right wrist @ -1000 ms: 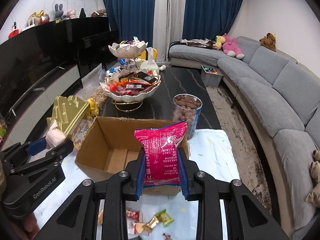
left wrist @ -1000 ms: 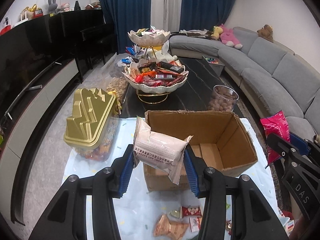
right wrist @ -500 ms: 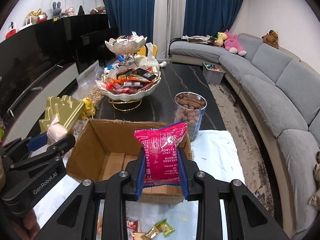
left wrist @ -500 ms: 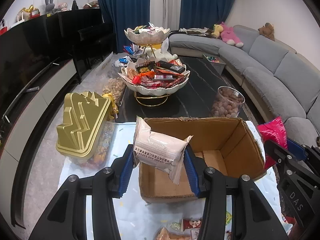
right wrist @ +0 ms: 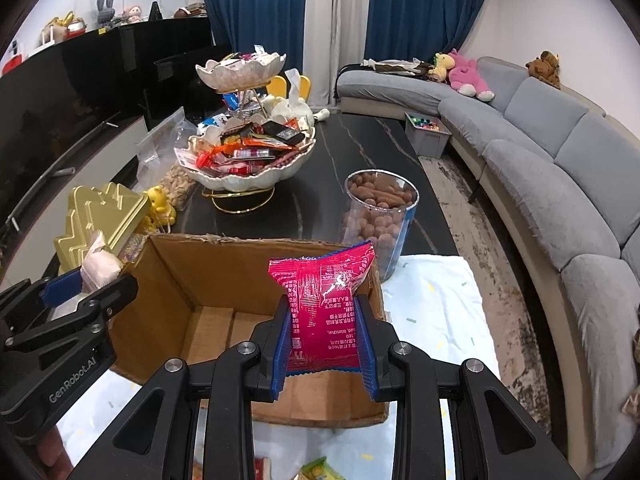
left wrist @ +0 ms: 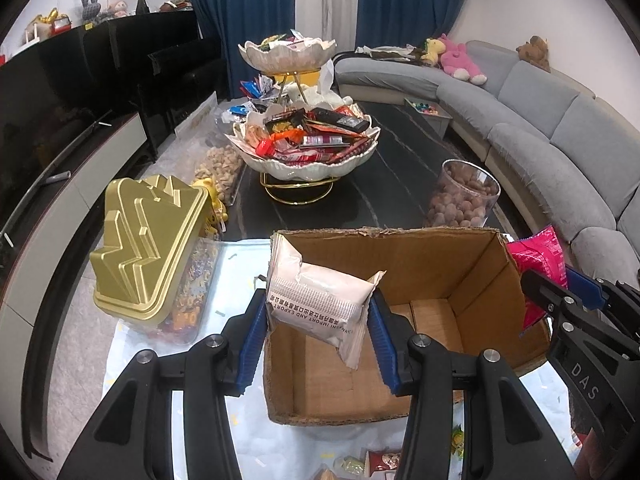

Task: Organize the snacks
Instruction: 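Open both tools to drop the packets into the box, then withdraw both tools from the box back toward the remaining snacks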

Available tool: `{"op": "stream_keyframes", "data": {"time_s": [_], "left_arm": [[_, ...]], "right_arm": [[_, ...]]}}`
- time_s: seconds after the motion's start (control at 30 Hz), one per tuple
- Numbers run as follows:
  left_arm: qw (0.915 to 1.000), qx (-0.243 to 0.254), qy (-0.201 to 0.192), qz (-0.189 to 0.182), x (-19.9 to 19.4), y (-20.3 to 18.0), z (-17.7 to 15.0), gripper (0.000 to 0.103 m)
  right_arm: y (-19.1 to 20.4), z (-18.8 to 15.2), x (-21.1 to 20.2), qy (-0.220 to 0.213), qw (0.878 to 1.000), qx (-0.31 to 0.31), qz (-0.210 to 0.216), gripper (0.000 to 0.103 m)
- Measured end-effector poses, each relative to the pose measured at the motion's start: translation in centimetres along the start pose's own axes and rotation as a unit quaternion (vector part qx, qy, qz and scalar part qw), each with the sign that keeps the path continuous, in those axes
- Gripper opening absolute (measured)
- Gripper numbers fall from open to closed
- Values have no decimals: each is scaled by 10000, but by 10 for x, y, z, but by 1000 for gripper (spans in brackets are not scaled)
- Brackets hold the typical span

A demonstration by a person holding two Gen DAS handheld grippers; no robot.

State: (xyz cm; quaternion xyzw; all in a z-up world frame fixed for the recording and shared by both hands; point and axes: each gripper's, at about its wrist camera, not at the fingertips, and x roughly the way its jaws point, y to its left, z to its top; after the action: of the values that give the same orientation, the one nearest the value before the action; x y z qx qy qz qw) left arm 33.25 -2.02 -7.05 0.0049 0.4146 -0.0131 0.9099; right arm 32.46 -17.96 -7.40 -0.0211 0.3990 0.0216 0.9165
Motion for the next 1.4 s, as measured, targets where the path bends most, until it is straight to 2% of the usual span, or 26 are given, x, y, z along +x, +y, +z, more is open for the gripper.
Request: {"op": "stream_keyframes", "data": {"time_s": [0.13,0.17,0.2,0.27,0.37,0.57,1.4], "left_arm": [[10000,55,51,-43,4,-2,-1,52],[10000,71,51,-25,5,-3,-1,54],[10000,82,50,-23,4,-3,-2,55],[9999,105,29,-11,3,-4,-2,67],[9999,128,-12,50,1,-3,-3,76],[9998,141,-44,164,-5,-1,-3,84],[9991,137,-372,149,-68,-2,-5,84]], "right_arm": [[0,-1,4,6,10000,-28,26,32],[1,-2,5,13,10000,-48,27,35],[0,-2,6,3,10000,-54,-1,45],[-1,-2,5,-43,10000,-25,-46,59],[-4,-2,4,-78,9999,12,-129,67],[-4,-3,-1,-87,9998,38,-146,68],[-12,-9,-57,-315,9992,114,-220,68]]}}
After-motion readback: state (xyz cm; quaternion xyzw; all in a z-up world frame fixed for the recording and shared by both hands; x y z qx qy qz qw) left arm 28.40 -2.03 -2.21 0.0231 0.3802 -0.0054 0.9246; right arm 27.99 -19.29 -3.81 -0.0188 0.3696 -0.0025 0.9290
